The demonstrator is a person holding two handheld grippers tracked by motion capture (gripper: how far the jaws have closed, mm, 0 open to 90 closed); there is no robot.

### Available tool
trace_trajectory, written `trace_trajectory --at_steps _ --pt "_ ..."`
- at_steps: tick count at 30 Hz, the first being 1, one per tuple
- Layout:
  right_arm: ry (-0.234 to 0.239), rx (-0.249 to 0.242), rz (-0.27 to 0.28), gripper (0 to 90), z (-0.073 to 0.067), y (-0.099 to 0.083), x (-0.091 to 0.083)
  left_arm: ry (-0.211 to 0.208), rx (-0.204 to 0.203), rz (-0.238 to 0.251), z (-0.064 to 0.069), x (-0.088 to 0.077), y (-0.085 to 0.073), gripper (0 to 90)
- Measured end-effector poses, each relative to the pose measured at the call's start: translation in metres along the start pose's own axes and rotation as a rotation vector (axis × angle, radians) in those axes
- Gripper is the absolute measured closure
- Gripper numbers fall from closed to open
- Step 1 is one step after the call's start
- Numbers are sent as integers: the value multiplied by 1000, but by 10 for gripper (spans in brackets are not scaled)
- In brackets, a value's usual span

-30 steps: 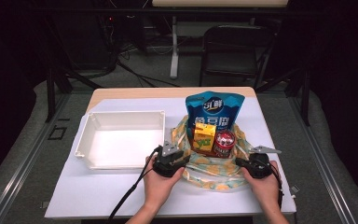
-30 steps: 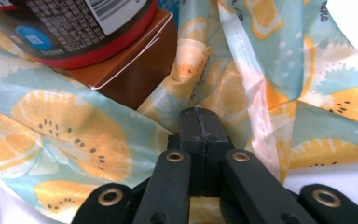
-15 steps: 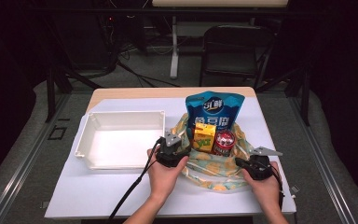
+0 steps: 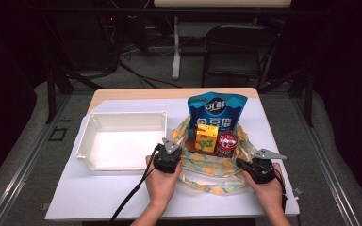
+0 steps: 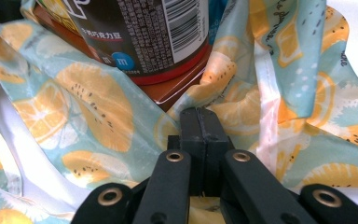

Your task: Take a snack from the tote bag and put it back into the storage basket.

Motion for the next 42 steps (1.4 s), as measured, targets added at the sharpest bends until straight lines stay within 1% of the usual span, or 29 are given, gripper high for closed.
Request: trace_trajectory --at_steps 2,3,5,7,9,11,12,13,14,16,18,19,20,21,22,24,25,27,28,30,32,33,34,35,37,38,39,41,42 --pt "2 -1 -2 900 0 0 0 17 12 -1 0 1 -4 900" --pt "0 3 1 900 0 0 0 16 12 -16 0 3 -7 900" --pt "7 6 9 900 0 0 1 5 -13 -37 -2 8 -15 900" --pt "8 4 11 900 0 0 1 -2 -13 -73 -4 14 -24 900" --pt "4 4 11 900 0 0 1 3 -4 -78 -3 15 -25 900" --pt "-3 2 -2 900 1 -1 2 -32 -33 -125 -3 19 -25 900" --pt "-15 11 -16 900 4 -2 3 -41 -36 -141 -4 18 -24 900" --pt "-28 18 -39 900 6 -4 3 -57 -56 -140 -5 19 -24 900" --pt "-39 44 -67 900 10 -7 6 -63 -55 -139 -6 19 -24 900" --pt "-33 67 -109 900 13 -13 10 -71 -40 -127 -3 18 -26 900" --pt "-21 79 -101 900 15 -14 10 -70 -24 -117 -2 16 -26 900" --pt "-9 71 -75 885 13 -12 8 -78 -26 -119 -2 15 -26 900" --pt "6 46 -54 839 12 -10 4 -87 -33 -118 -3 14 -25 898" --pt "11 37 -23 795 9 -8 -1 -98 -45 -111 -4 13 -25 892" --pt "-5 35 -2 749 9 -5 -6 -102 -46 -107 -4 11 -24 883" --pt "-6 36 53 717 8 0 -19 -110 -43 -95 -5 7 -24 866" --pt "-15 35 78 704 8 3 -25 -110 -34 -94 -5 5 -23 853" --pt "-44 31 124 692 10 11 -36 -123 -34 -83 -4 0 -21 825" --pt "-59 32 155 674 12 15 -41 -125 -32 -69 -3 -4 -19 807" --pt "-90 38 189 637 18 25 -46 -132 -20 -37 -1 -14 -14 771" --pt "-105 50 199 597 26 34 -46 -136 -6 -6 0 -24 -8 731" --pt "-112 66 208 586 29 37 -44 -136 -1 11 1 -30 -3 719" --pt "-120 71 208 579 32 40 -41 -143 5 18 0 -34 -1 701" --pt "-121 73 211 577 34 42 -39 -138 12 40 -1 -39 4 683" --pt "-115 92 205 554 39 43 -33 -128 12 67 -3 -45 10 640" --pt "-107 96 189 547 41 43 -29 -128 4 80 -5 -47 14 621" --pt "-95 115 182 539 43 42 -23 -119 2 89 -7 -47 17 592" --pt "-101 124 168 531 45 40 -16 -112 -8 82 -8 -44 24 537" --pt "-103 122 159 528 46 39 -13 -107 -6 67 -8 -40 27 514"
Point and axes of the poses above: each handheld gripper's, and its own axes: x roughly forward along the jaws, y roughly out of its top, z roughly to its right, the point moved 6 cm from there along x, roughly forward along the jaws, and after that the axes turned 10 degrees about -x, right-handed, at the moved point
